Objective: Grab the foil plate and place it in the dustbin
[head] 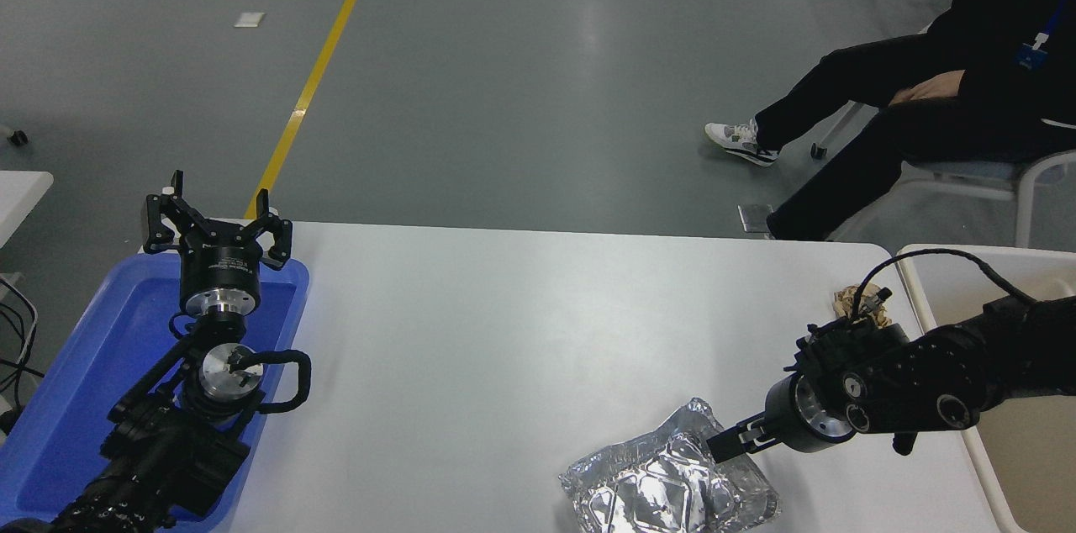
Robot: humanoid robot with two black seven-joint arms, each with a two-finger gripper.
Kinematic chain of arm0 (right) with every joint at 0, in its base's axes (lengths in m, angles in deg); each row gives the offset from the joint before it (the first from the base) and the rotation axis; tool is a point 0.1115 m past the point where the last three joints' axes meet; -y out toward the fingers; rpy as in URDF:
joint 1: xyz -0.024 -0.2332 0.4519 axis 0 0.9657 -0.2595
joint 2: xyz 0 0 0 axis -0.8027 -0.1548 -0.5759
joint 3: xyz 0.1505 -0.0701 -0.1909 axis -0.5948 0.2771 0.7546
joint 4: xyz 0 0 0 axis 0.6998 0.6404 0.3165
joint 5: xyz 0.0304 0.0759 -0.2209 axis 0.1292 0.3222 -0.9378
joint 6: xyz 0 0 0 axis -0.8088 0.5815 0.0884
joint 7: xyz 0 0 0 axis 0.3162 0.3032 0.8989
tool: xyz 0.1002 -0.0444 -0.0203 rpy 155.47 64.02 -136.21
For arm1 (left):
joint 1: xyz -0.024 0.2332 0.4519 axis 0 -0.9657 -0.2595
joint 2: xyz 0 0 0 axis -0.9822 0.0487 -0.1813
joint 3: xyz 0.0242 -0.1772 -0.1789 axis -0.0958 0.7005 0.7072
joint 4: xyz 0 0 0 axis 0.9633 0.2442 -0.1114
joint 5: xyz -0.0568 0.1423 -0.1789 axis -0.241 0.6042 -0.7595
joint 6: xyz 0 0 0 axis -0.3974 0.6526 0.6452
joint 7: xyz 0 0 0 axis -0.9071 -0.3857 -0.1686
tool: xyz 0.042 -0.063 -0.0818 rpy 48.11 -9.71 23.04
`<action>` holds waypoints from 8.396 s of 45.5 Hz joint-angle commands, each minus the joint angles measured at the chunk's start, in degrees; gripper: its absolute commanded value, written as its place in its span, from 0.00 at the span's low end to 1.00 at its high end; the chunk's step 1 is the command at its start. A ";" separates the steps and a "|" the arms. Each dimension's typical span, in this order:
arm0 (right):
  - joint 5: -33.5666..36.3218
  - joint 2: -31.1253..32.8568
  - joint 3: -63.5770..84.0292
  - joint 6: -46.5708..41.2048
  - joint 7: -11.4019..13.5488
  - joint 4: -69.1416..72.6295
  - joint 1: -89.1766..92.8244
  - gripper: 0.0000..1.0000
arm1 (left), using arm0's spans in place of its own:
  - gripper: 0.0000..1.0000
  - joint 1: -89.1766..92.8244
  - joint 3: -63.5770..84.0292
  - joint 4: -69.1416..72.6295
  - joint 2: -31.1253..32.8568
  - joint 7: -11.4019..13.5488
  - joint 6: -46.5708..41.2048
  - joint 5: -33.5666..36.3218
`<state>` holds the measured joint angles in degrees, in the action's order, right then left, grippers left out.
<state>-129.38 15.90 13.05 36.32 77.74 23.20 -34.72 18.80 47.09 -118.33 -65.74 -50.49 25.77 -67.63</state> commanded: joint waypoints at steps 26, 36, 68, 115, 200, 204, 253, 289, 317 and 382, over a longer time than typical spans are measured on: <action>-1.27 0.46 -0.05 0.56 -0.19 -0.96 0.85 0.00 | 0.99 0.00 0.00 -0.03 0.00 -0.03 0.01 0.00; -1.01 2.83 0.03 0.12 -0.19 1.32 -2.23 0.00 | 0.99 0.00 0.00 -0.03 0.00 -0.03 0.01 0.09; 10.41 24.10 6.62 -18.86 -0.19 25.23 -41.07 0.00 | 0.99 -0.09 0.00 -0.03 -0.09 -0.03 0.01 0.09; 19.90 41.33 11.28 -25.64 4.12 9.78 -60.33 0.00 | 0.99 0.00 0.00 0.05 0.00 -0.03 0.01 0.09; 57.70 6.09 -43.56 6.71 0.34 -71.00 45.49 0.00 | 0.99 0.00 0.00 0.05 0.00 0.06 0.01 0.00; 57.70 5.48 -43.74 6.80 0.16 -71.09 45.84 0.00 | 0.99 0.00 0.00 0.05 -0.09 -0.03 0.01 0.00; 57.79 6.00 -44.88 5.57 -1.07 -70.92 44.00 1.00 | 0.99 0.00 0.00 0.05 -0.09 0.06 0.01 0.00; 45.14 24.71 -40.75 0.29 -0.45 -41.41 25.02 1.00 | 0.99 0.00 0.00 -0.03 -0.09 -0.03 0.01 0.00; 20.88 46.34 -23.19 3.46 1.04 5.19 0.07 1.00 | 0.99 0.00 0.00 -0.03 0.00 -0.03 0.01 0.09; 26.32 13.47 27.46 -16.57 1.57 30.84 -61.82 1.00 | 0.99 0.00 0.00 -0.03 0.00 0.06 0.01 0.09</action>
<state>-109.63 33.33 40.74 28.92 79.25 52.03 -91.79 18.80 47.09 -118.32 -65.74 -50.51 25.77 -67.54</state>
